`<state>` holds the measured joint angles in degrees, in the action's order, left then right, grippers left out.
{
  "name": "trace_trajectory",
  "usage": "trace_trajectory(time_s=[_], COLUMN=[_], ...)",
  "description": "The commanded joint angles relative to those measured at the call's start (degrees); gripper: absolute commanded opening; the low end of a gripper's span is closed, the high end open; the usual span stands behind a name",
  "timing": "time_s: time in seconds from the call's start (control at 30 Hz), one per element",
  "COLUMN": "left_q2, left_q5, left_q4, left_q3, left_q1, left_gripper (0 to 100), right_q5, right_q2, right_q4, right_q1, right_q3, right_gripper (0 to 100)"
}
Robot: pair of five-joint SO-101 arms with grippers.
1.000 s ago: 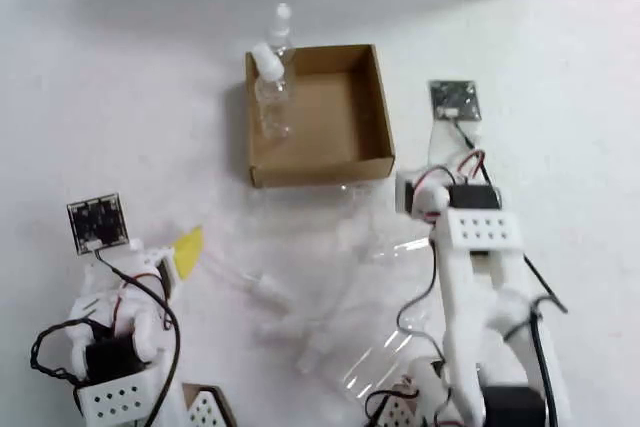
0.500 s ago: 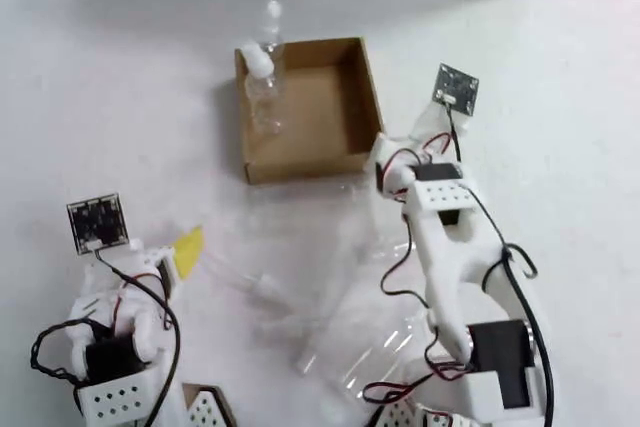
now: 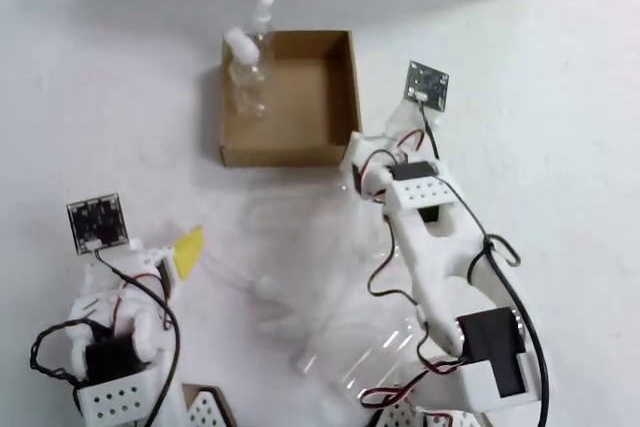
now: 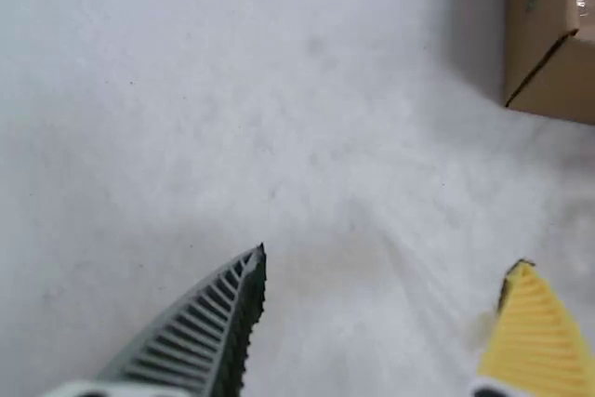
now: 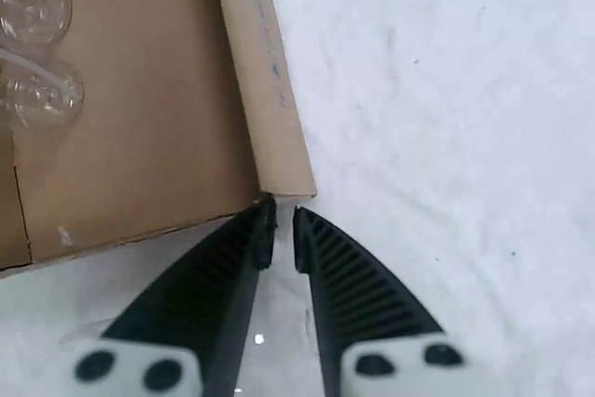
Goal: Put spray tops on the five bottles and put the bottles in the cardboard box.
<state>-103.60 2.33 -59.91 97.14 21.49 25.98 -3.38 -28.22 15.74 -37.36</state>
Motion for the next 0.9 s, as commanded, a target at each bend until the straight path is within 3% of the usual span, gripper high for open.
trace_trajectory(time_s=[0.0, 0.87], left_q2=[-1.1, -1.1], left_q5=[-0.5, -0.5], left_q4=[-0.2, 0.1], left_q3=[-0.2, -0.2], left_q1=[0.7, 0.7], left_gripper=[37, 37], right_q5=[0.5, 0.6], right_q2=[-2.8, -9.4], right_q4=[-3.3, -14.5], right_q1=[-1.5, -4.3], right_q3=[1.0, -0.7], right_gripper=[1.6, 1.6])
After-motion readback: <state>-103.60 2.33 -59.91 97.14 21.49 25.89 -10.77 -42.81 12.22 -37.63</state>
